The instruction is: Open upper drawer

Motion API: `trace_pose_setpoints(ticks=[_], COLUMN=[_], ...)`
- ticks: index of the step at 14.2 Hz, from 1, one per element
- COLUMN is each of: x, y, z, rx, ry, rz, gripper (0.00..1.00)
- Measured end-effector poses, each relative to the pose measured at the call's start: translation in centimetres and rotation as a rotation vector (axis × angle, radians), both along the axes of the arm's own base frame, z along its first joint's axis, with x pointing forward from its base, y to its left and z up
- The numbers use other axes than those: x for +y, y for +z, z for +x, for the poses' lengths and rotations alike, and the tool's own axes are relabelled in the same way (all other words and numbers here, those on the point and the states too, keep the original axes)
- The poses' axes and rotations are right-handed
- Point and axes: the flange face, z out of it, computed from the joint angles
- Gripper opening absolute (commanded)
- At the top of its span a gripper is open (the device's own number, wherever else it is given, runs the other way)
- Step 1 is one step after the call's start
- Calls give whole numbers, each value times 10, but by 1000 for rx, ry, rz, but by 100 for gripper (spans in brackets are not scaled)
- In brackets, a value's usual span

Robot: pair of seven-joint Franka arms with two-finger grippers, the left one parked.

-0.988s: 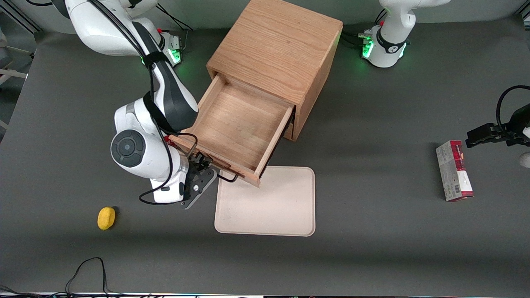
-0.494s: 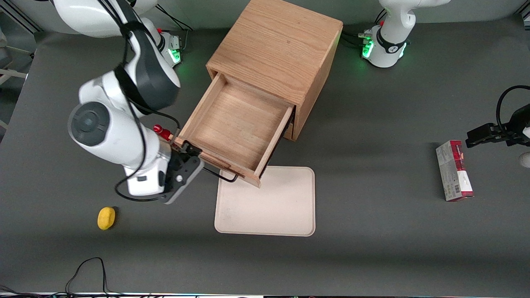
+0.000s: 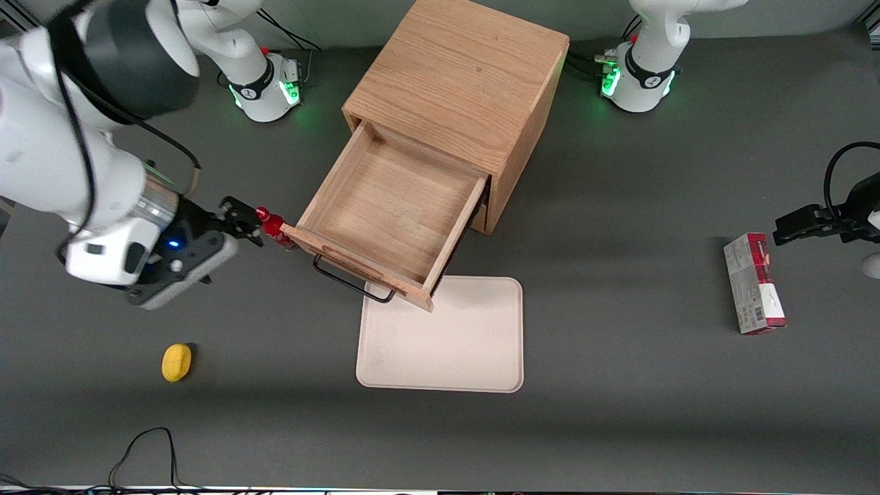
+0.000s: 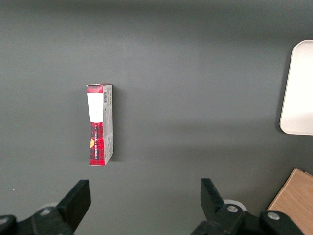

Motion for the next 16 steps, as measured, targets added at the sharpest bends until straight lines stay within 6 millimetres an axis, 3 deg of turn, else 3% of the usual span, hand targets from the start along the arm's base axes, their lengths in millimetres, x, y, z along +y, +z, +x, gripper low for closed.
trace_pose_setpoints(ticks=[4,7,9,12,16], x=[-60,-131,-171,-200,-213], y=[12,12,13,13,-6], z=[-5,-10,-25,-46,-55], rx=[34,29,28,-3,9], ry=[-260,-393,-442,-484,-505], rz=[-21,5,2,-3,-34], gripper=[100,100,100,100,100])
